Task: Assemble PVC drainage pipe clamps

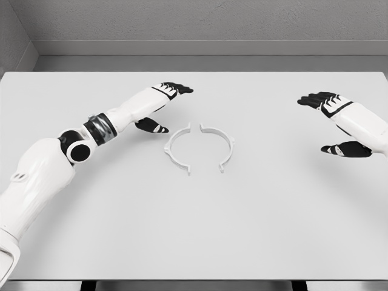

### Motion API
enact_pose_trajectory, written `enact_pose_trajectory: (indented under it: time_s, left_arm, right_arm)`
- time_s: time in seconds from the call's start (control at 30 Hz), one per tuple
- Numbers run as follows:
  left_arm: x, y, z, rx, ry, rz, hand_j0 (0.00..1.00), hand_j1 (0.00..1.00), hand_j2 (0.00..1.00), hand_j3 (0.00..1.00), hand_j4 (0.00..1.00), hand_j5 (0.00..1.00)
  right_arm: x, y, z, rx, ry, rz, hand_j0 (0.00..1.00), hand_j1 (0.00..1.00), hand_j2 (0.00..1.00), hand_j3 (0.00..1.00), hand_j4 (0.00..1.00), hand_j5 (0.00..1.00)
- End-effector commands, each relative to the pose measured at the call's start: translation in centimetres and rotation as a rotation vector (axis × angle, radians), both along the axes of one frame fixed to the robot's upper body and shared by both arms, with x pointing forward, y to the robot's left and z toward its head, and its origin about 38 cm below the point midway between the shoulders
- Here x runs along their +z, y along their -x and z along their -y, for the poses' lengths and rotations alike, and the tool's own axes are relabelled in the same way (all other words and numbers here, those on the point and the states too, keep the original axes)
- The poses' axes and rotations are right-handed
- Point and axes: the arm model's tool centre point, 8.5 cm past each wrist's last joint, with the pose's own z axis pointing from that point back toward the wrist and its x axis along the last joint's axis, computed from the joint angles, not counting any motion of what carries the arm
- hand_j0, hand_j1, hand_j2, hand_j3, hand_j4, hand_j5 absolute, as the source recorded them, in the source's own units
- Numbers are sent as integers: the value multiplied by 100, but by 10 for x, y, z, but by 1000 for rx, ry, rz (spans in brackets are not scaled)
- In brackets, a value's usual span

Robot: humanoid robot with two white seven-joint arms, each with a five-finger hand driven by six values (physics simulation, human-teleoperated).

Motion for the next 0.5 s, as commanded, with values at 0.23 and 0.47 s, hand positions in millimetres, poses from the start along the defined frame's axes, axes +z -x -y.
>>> enact_pose_trajectory:
  time_s: [0.23,0.47]
  left_arm:
    - [-7,4,1,0,6,-15,100,100,100,100,100,100]
    - [-12,7,3,-2,10,-26,100,100,100,100,100,100]
  right_arm:
    - [0,0,1,-1,-6,-2,100,100,100,100,100,100]
    - [1,0,1,-1,-9,-1,100,100,100,100,100,100]
